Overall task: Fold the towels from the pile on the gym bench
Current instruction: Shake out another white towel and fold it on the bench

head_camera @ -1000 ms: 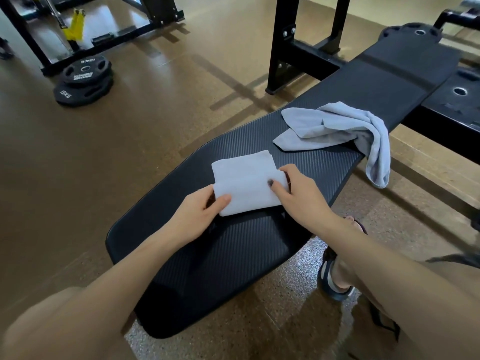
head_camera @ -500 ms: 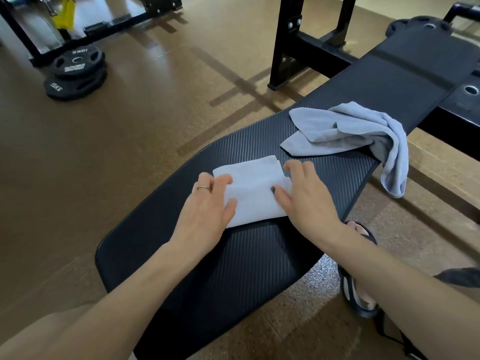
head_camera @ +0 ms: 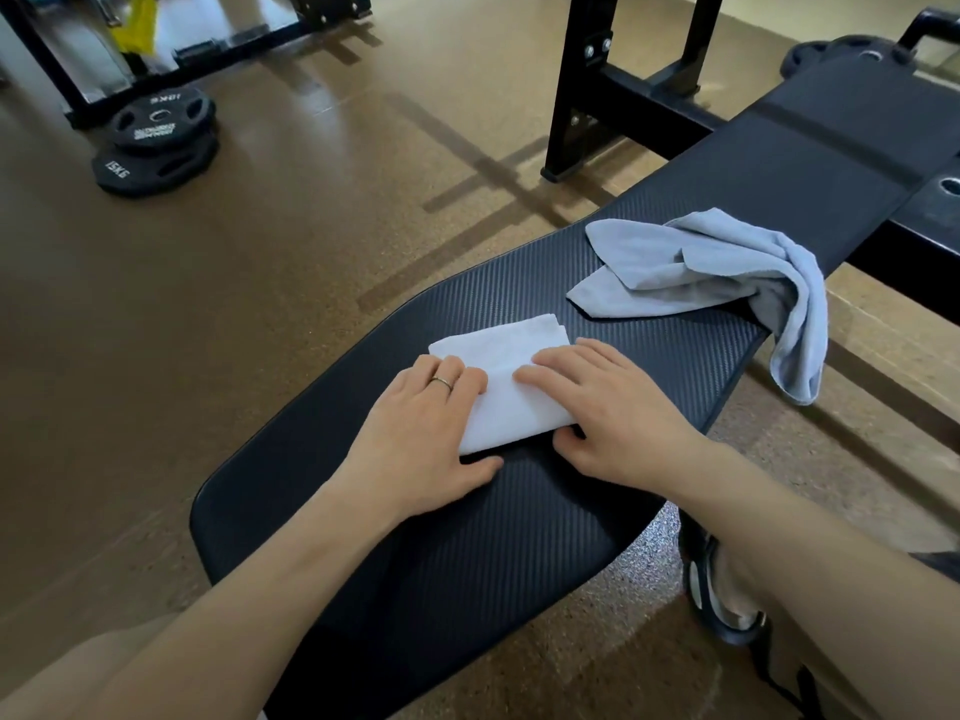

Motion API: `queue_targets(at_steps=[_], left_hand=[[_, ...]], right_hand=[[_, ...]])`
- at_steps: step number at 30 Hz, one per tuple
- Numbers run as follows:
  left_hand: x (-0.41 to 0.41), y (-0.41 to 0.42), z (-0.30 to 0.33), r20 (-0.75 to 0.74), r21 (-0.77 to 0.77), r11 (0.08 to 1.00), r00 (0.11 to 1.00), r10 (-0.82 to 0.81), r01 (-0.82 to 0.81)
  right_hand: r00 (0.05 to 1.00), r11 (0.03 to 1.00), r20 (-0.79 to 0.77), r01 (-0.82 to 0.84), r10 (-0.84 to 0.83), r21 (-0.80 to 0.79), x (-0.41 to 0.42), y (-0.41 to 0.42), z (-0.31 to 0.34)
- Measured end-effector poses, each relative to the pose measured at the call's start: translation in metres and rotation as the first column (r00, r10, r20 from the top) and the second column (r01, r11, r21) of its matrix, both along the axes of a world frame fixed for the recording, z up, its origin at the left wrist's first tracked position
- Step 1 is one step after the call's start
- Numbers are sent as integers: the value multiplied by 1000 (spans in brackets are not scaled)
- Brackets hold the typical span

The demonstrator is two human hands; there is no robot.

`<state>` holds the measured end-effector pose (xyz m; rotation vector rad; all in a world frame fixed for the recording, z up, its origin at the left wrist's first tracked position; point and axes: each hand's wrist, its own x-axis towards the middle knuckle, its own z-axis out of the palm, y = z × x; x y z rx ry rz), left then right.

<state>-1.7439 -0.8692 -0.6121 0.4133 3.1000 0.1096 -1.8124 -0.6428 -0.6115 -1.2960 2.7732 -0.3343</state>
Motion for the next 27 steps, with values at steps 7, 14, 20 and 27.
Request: queue_targets(at_steps=[7,14,20,27], left_hand=[[-6,-6,17,125,191,972,985,118,-140],[-17,-19,26,341,407,853,921,189,-326],[-18,-21,24,448,460,757,857,253,-464],[-5,-18,19,505,414,769,826,250,-486]], right_hand=[[937,970,329,181,-121,-160,-8,-1,15],[800,938,570,319,-188,-137,-16,0,17],[699,852,655,499,-286,-160,-16,-6,5],[659,836,654,544,-372,-71,-5,-16,5]])
